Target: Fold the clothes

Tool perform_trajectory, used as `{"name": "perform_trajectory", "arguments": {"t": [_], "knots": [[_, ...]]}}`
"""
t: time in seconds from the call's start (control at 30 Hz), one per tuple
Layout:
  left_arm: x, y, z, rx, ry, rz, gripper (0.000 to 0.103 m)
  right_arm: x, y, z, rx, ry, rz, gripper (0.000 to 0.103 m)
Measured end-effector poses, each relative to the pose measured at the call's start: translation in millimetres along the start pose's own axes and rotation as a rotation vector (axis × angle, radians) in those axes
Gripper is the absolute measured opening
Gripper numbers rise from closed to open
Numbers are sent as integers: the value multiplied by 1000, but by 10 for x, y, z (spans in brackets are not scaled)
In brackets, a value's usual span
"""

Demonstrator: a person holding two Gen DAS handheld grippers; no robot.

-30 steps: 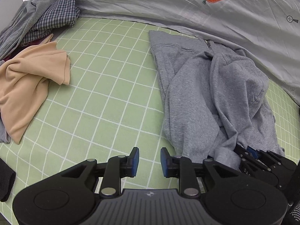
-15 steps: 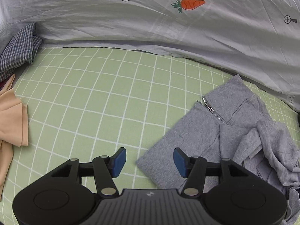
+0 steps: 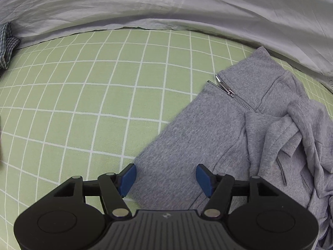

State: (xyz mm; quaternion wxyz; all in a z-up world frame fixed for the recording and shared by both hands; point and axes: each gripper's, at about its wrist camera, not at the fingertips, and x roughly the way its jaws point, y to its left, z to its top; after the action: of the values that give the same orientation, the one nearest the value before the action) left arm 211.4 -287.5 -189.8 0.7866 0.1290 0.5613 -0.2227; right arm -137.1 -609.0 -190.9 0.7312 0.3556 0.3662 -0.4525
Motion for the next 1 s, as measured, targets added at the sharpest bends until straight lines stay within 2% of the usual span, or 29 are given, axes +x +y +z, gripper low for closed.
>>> {"name": "perform_trajectory", "arguments": {"t": [0.03, 0.07, 0.23, 0.4, 0.53, 0.6, 0.7, 0.8, 0.9, 0.97, 1.0], "knots": [[-9, -15, -16, 22, -2, 15, 46, 37, 65, 44, -21, -4, 4, 51], [-20, -35, -29, 40, -8, 49, 39, 79, 147, 91, -43, -8, 12, 49], [-91, 77, -119, 29, 18, 26, 15, 329, 679, 344, -210, -15, 71, 45], [-223, 210, -431, -36, 76, -8, 12, 643, 1448, 467, -372, 5, 213, 45], [-332, 216, -702, -113, 120, -39, 10, 799, 2136, 324, -490, 44, 385, 45], [-371, 164, -825, -170, 135, -65, 9, 783, 2420, 223, -512, 70, 468, 45], [-372, 147, -859, -203, 171, -117, 9, 681, 2790, 65, -526, 97, 574, 45], [-372, 130, -892, -237, 207, -170, 10, 447, 2805, -11, -501, 58, 571, 53], [-395, 130, -932, -261, 231, -207, 11, 247, 2441, -101, -436, 47, 526, 62], [-442, 227, -967, -287, 240, -208, 15, 113, 2199, -160, -393, 39, 497, 63], [-474, 284, -972, -289, 239, -194, 21, 47, 2078, -190, -371, 36, 482, 63]]}}
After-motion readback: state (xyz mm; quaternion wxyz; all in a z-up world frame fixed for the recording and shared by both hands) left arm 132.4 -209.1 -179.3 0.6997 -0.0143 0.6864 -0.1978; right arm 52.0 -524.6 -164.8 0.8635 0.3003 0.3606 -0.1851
